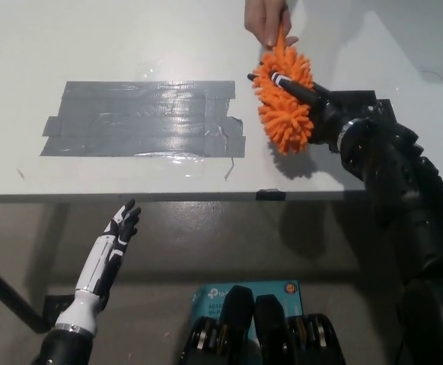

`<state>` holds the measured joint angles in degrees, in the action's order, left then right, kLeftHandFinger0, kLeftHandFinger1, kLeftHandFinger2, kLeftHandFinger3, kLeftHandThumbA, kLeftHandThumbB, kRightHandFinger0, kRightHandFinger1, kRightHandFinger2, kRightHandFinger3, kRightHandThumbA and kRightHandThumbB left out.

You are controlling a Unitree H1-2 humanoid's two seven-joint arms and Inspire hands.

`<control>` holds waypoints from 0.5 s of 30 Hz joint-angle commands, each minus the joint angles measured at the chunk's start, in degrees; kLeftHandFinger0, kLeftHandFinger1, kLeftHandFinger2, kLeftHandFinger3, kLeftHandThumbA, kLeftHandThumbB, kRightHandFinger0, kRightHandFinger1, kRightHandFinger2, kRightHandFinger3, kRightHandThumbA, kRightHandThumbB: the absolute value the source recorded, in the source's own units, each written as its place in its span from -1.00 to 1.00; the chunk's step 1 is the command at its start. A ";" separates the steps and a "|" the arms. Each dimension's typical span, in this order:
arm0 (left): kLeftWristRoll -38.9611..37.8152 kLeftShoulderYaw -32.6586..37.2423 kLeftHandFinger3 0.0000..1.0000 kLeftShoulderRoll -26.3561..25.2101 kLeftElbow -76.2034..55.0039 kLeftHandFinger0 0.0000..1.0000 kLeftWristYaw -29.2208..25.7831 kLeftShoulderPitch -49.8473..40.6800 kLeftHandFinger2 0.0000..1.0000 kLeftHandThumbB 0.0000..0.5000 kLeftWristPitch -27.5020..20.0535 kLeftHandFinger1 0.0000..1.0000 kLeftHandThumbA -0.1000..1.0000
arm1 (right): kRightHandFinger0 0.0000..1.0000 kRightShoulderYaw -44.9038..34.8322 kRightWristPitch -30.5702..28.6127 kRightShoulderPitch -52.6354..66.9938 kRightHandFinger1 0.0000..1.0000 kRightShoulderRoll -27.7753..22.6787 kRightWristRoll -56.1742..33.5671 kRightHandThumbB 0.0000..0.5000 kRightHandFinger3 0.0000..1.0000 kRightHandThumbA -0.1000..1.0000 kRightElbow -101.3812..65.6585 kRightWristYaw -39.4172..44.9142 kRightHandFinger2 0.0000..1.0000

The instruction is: An orange duster is kept infront of the robot in the middle of the table and the robot extends its right arm to grab the duster, picks it up and hands it to a person

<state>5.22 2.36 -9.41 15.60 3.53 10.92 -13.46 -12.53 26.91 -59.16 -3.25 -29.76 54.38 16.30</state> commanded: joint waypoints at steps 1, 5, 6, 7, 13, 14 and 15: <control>-0.18 -0.56 1.00 -1.10 -1.71 1.00 0.23 1.16 1.00 -0.18 -1.44 1.00 0.96 | -1.00 -0.44 0.02 -4.73 -0.55 1.09 -1.18 -0.19 1.00 -1.00 1.41 2.21 0.21; -0.04 -0.42 1.00 -1.06 -1.81 1.00 0.27 1.20 1.00 -0.18 -1.29 1.00 0.96 | -1.00 -0.55 0.02 -4.50 -0.49 1.24 -0.99 -0.24 1.00 -1.00 2.02 3.14 0.26; -0.02 -0.41 1.00 -1.03 -1.68 1.00 0.24 1.25 1.00 -0.16 -1.27 1.00 0.97 | -1.00 -0.58 0.02 -4.53 -0.49 1.29 -1.01 -0.20 1.00 -1.00 2.48 3.03 0.26; 0.01 -0.42 1.00 -1.04 -1.60 1.00 0.20 1.27 1.00 -0.16 -1.31 1.00 0.97 | -1.00 -0.46 0.02 -4.44 -0.51 1.35 -0.73 -0.25 1.00 -1.00 2.44 3.04 0.25; -0.03 -0.49 1.00 -1.17 -1.48 1.00 0.23 1.28 1.00 -0.16 -1.62 1.00 0.97 | -0.23 1.64 0.02 -4.29 0.56 0.62 0.13 0.06 1.00 -0.59 2.32 5.41 1.00; -0.02 -0.48 1.00 -1.17 -1.64 1.00 0.24 1.23 1.00 -0.16 -1.45 1.00 0.97 | 0.78 1.56 0.02 -3.73 1.00 0.60 -0.73 0.66 1.00 -0.08 1.46 6.47 1.00; 0.15 -0.42 1.00 -1.20 -1.90 1.00 0.23 1.29 1.00 -0.17 -1.21 1.00 0.97 | 1.00 1.42 0.02 -2.89 1.00 0.51 -1.64 0.71 1.00 -0.04 -0.05 7.89 1.00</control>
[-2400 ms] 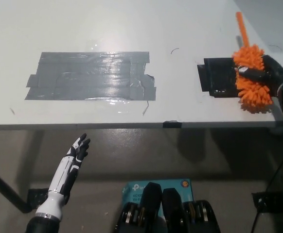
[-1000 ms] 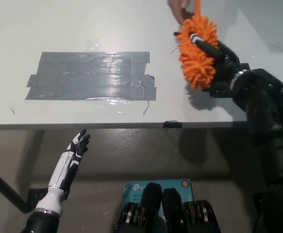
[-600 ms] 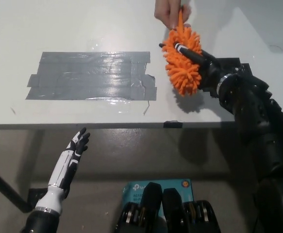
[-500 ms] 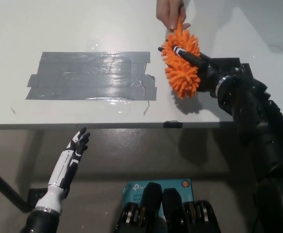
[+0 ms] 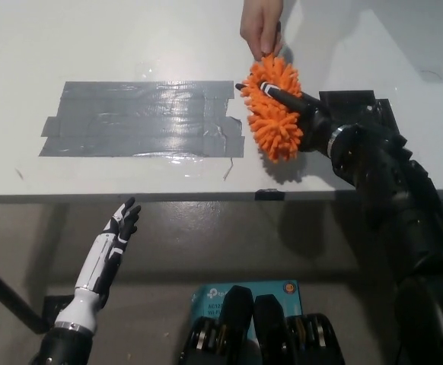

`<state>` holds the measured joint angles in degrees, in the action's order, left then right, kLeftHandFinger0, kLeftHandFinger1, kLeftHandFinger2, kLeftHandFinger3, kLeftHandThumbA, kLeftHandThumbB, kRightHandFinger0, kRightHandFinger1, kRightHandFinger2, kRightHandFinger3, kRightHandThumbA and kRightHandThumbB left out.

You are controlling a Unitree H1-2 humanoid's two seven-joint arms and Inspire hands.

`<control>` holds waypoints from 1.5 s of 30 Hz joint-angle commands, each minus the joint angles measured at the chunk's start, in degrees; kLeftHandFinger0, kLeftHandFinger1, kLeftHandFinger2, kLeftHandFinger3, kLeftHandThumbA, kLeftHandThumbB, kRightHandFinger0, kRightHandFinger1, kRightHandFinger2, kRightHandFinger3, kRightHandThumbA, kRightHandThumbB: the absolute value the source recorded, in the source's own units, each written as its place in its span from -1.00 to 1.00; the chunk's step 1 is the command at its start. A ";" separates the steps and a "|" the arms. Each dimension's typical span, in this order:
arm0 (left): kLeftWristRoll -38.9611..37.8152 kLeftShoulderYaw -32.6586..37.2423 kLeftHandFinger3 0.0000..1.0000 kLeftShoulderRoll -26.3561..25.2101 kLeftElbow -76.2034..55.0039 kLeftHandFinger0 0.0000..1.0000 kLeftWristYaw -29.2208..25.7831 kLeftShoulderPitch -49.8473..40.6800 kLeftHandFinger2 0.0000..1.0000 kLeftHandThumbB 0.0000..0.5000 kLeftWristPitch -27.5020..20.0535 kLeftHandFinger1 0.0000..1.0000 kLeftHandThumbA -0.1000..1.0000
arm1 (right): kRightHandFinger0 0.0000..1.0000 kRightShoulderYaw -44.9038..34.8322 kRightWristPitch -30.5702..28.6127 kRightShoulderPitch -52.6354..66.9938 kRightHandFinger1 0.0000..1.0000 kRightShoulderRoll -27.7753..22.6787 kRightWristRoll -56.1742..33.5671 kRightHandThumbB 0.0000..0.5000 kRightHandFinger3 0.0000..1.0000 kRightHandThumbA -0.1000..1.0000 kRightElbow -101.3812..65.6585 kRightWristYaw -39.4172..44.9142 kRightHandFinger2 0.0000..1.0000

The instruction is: An orange duster is kept infront of the robot in the middle of the table and the robot extends its right arm to grab the duster, picks it up and hands it to a person

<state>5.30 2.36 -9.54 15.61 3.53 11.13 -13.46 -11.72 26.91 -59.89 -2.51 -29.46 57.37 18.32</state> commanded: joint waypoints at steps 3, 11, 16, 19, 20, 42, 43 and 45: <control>0.58 -0.31 1.00 -1.17 -1.99 1.00 0.05 1.15 1.00 -0.18 -1.14 1.00 0.97 | 1.00 0.14 0.02 -1.66 1.00 -0.37 -2.30 0.92 1.00 0.07 -3.54 7.46 1.00; 0.78 -0.30 1.00 -1.25 -2.37 1.00 0.05 1.44 1.00 -0.19 -0.24 1.00 0.99 | 1.00 0.16 -1.25 -0.40 1.00 -1.37 -1.27 1.00 1.00 0.52 -7.12 10.96 1.00; 1.26 0.00 1.00 -1.05 -1.91 1.00 -0.13 1.53 1.00 -0.20 -0.75 1.00 0.98 | 1.00 0.38 -0.17 1.48 1.00 -2.56 -1.33 1.00 1.00 0.62 -12.33 11.30 1.00; 1.26 -0.01 1.00 -1.08 -1.72 1.00 -0.13 1.68 1.00 -0.19 -0.87 1.00 0.98 | 1.00 0.22 0.02 3.65 1.00 -3.53 -2.09 1.00 1.00 0.65 -17.98 11.05 1.00; 1.19 -0.05 1.00 -1.09 -1.67 1.00 -0.11 1.73 1.00 -0.17 -0.83 1.00 0.97 | 1.00 0.15 -0.09 4.69 1.00 -3.88 -1.63 0.95 1.00 0.69 -20.82 10.61 1.00; -1.15 0.00 1.00 -0.26 -1.37 0.97 0.69 -3.01 1.00 -0.35 -2.68 1.00 0.88 | 1.00 1.89 -14.85 47.83 1.00 -8.82 19.81 0.46 1.00 1.00 -94.63 2.47 1.00; -1.15 -0.01 1.00 -0.26 -1.41 0.97 0.66 -3.17 1.00 -0.35 -2.66 1.00 0.88 | 1.00 2.03 -16.13 48.64 1.00 -8.43 20.18 0.46 1.00 1.00 -94.08 2.54 1.00; -1.65 -0.06 1.00 -0.18 -1.93 0.99 0.92 -3.94 1.00 -0.31 -2.16 1.00 0.85 | 1.00 2.46 -20.27 51.16 1.00 -6.98 21.24 0.26 1.00 1.00 -91.14 2.37 1.00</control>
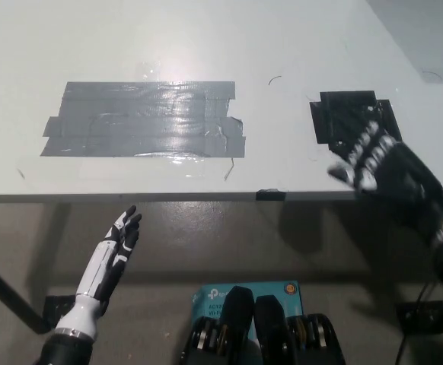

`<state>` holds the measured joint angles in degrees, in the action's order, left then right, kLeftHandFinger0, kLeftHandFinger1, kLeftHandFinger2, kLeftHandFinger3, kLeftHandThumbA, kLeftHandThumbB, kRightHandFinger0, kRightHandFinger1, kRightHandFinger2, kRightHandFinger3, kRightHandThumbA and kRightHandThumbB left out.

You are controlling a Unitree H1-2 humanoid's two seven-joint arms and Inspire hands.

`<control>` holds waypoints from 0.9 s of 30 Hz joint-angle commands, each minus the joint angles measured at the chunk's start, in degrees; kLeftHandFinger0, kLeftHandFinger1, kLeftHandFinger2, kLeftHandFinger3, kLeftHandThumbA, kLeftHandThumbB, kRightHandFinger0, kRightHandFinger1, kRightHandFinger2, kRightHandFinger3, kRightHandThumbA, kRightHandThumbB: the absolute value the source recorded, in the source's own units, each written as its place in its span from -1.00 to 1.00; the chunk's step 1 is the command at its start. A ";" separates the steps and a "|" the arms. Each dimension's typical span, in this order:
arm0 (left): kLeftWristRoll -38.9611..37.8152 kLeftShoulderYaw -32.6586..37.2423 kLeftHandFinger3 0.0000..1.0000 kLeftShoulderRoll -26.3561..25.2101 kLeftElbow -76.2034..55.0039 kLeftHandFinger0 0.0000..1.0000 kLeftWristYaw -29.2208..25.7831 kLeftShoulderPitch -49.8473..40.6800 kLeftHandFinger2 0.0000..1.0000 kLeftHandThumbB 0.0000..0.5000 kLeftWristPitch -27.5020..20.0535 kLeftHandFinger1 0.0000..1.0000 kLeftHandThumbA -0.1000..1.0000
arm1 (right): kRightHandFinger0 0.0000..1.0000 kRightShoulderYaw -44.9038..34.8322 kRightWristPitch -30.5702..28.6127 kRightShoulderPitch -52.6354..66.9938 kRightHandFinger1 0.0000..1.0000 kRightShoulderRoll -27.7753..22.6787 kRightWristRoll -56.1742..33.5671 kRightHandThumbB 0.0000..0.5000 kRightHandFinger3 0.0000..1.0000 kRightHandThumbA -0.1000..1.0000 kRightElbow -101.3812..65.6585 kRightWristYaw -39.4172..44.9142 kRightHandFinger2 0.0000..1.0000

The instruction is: An orange duster is kept infront of the robot in the middle of the table and the robot extends its right arm to grab the duster, picks it up and hands it to a person

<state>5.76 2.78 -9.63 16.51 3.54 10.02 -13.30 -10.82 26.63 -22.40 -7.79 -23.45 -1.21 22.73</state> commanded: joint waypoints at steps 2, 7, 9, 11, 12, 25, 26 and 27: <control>-2.39 -0.50 1.00 -0.01 -3.25 1.00 1.04 -3.30 1.00 -0.28 -1.99 1.00 0.84 | 1.00 1.92 -22.05 14.86 1.00 -0.89 16.35 0.19 1.00 1.00 -30.77 -2.63 1.00; -2.52 -0.48 1.00 -0.04 -3.46 1.00 1.11 -3.75 1.00 -0.29 -2.41 1.00 0.85 | 1.00 4.64 -28.45 17.13 1.00 2.10 20.57 -0.10 1.00 1.00 -20.66 -5.68 1.00; -2.86 -0.44 1.00 0.10 -3.42 1.00 1.27 -3.95 1.00 -0.28 -2.62 1.00 0.85 | 1.00 5.97 -30.26 17.22 1.00 2.82 22.01 -0.11 1.00 1.00 -15.75 -6.85 1.00; -2.52 -0.32 1.00 0.29 -3.41 1.00 0.99 -4.29 1.00 -0.21 -2.76 1.00 0.86 | 1.00 7.71 -32.54 16.27 1.00 3.10 25.09 -0.09 1.00 1.00 -8.07 -9.21 1.00; -2.54 -0.36 1.00 0.29 -3.46 1.00 0.94 -4.34 1.00 -0.19 -2.72 1.00 0.87 | 1.00 8.15 -32.79 15.67 1.00 3.18 25.64 -0.05 1.00 1.00 -5.93 -9.80 1.00; -2.38 -1.04 1.00 3.25 -2.84 1.00 -1.89 -6.52 1.00 -0.19 -6.98 1.00 1.00 | 1.00 10.84 -33.03 16.13 1.00 5.50 22.96 -0.22 1.00 1.00 4.63 -10.20 1.00; -2.38 -1.17 1.00 3.87 -2.83 1.00 -2.27 -7.06 1.00 -0.14 -7.41 1.00 1.00 | 1.00 10.94 -32.97 16.71 1.00 5.56 22.68 -0.23 1.00 1.00 4.77 -10.19 1.00; -2.38 -1.18 1.00 4.20 -2.95 1.00 -2.35 -7.50 1.00 -0.10 -7.44 1.00 1.00 | 1.00 11.14 -33.03 17.02 1.00 5.41 22.84 -0.25 1.00 1.00 4.71 -10.11 1.00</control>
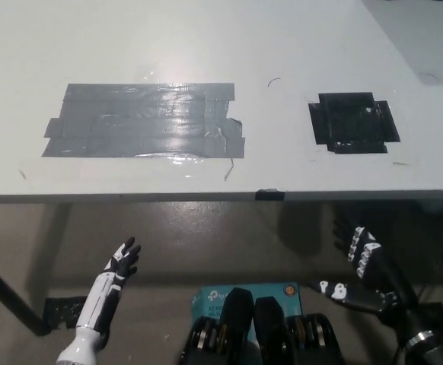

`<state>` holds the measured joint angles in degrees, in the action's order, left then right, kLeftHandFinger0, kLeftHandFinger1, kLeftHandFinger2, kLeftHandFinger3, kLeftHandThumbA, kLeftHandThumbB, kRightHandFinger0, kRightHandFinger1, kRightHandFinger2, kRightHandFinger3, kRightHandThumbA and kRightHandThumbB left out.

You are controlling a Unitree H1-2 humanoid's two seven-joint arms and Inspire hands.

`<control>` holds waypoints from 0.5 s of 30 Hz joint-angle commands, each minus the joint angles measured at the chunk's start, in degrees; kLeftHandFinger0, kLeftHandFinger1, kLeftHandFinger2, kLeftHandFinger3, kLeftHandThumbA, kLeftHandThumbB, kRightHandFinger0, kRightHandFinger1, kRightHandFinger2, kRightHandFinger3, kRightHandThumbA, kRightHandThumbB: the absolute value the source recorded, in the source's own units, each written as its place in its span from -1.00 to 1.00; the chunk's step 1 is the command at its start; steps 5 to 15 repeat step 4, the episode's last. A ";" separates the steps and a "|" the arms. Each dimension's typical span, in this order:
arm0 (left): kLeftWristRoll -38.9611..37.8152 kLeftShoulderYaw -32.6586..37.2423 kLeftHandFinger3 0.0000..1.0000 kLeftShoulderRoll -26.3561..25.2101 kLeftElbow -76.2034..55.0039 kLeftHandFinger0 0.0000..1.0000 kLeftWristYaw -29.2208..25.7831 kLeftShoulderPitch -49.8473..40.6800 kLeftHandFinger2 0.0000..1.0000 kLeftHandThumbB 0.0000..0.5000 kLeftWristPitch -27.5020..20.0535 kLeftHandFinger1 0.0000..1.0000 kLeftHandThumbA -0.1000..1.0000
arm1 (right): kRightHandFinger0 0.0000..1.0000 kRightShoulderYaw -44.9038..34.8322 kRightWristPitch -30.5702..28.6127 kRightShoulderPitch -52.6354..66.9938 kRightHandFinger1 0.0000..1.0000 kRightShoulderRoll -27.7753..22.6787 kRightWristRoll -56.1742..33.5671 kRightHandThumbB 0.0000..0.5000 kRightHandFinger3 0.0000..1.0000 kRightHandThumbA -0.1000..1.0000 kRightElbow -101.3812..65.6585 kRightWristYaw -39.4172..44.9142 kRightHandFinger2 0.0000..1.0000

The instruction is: An orange duster is kept infront of the robot in the middle of the table and the robot extends its right arm to grab the duster, picks it up and hands it to a person

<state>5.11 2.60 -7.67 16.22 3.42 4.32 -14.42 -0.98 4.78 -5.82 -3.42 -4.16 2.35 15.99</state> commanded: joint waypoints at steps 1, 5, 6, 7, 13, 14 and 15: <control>-1.73 -1.02 1.00 2.46 -2.74 1.00 -2.23 -2.09 1.00 -0.10 -6.32 1.00 1.00 | 1.00 1.45 -11.31 0.63 1.00 0.91 3.70 -0.25 1.00 1.00 1.13 -3.32 1.00; -1.76 -1.27 1.00 3.28 -2.44 1.00 -2.40 -3.46 1.00 -0.08 -6.81 1.00 1.00 | 1.00 1.95 -11.90 1.48 1.00 0.44 4.19 -0.24 1.00 1.00 1.48 -3.22 1.00; -1.76 -1.27 1.00 3.28 -2.44 1.00 -2.40 -3.46 1.00 -0.08 -6.81 1.00 1.00 | 1.00 1.95 -11.90 1.48 1.00 0.44 4.19 -0.24 1.00 1.00 1.48 -3.22 1.00; -1.76 -1.27 1.00 3.28 -2.44 1.00 -2.40 -3.46 1.00 -0.08 -6.81 1.00 1.00 | 1.00 1.95 -11.90 1.48 1.00 0.44 4.19 -0.24 1.00 1.00 1.48 -3.22 1.00; -1.76 -1.27 1.00 3.28 -2.44 1.00 -2.40 -3.46 1.00 -0.08 -6.81 1.00 1.00 | 1.00 1.95 -11.90 1.48 1.00 0.44 4.19 -0.24 1.00 1.00 1.48 -3.22 1.00; -1.76 -1.27 1.00 3.28 -2.44 1.00 -2.40 -3.46 1.00 -0.08 -6.81 1.00 1.00 | 1.00 1.95 -11.90 1.48 1.00 0.44 4.19 -0.24 1.00 1.00 1.48 -3.22 1.00; -1.76 -1.27 1.00 3.28 -2.44 1.00 -2.40 -3.46 1.00 -0.08 -6.81 1.00 1.00 | 1.00 1.95 -11.90 1.48 1.00 0.44 4.19 -0.24 1.00 1.00 1.48 -3.22 1.00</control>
